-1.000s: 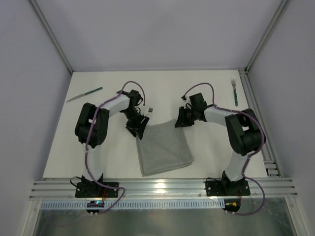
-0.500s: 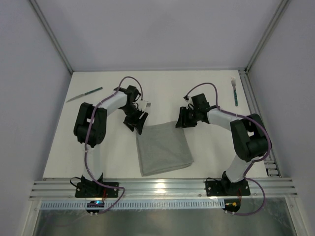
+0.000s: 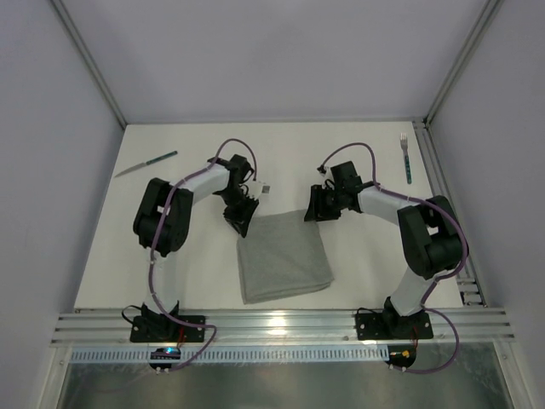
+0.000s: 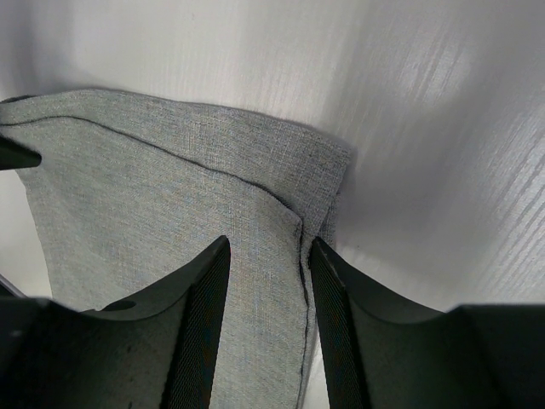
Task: Fold the napkin into a case and place the utensils inside
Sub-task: Pick up the lower triangle-folded napkin from the center of the board.
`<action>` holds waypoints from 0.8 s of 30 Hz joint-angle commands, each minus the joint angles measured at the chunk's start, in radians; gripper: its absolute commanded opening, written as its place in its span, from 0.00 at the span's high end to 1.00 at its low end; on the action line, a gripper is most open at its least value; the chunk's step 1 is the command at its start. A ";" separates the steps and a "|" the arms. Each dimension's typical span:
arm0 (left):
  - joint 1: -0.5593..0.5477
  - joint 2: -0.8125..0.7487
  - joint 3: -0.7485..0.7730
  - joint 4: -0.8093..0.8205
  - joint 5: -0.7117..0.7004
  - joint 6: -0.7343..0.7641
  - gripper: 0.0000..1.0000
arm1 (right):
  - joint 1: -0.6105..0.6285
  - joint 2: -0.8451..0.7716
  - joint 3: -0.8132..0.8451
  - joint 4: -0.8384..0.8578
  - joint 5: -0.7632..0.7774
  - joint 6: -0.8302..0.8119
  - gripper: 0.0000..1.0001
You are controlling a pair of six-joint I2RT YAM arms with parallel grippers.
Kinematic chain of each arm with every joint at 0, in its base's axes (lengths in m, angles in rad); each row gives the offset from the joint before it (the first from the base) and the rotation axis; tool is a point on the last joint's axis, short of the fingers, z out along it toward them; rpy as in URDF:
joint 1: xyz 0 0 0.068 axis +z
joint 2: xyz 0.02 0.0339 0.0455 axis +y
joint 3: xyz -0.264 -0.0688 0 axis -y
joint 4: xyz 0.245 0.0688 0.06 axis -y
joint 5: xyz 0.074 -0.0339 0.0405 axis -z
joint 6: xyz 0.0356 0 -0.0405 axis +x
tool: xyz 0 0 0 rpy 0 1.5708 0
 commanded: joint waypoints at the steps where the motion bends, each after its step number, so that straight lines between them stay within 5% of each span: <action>1: 0.003 -0.054 -0.015 0.085 0.025 0.008 0.92 | -0.002 -0.032 0.021 -0.015 0.021 -0.030 0.53; 3: 0.003 -0.075 -0.041 0.118 0.036 0.018 1.00 | -0.002 -0.046 0.034 -0.041 0.046 -0.048 0.52; 11: -0.044 -0.254 -0.149 0.249 -0.057 0.161 1.00 | 0.028 -0.259 -0.073 -0.036 0.135 0.000 0.55; 15: -0.095 -0.307 -0.207 0.287 -0.129 0.238 1.00 | 0.110 -0.403 -0.240 0.045 0.143 0.097 0.71; 20: -0.130 -0.314 -0.249 0.295 -0.173 0.290 1.00 | 0.182 -0.373 -0.414 0.353 -0.021 0.343 0.92; 24: -0.162 -0.334 -0.281 0.298 -0.219 0.370 1.00 | 0.183 -0.312 -0.509 0.482 -0.031 0.432 0.96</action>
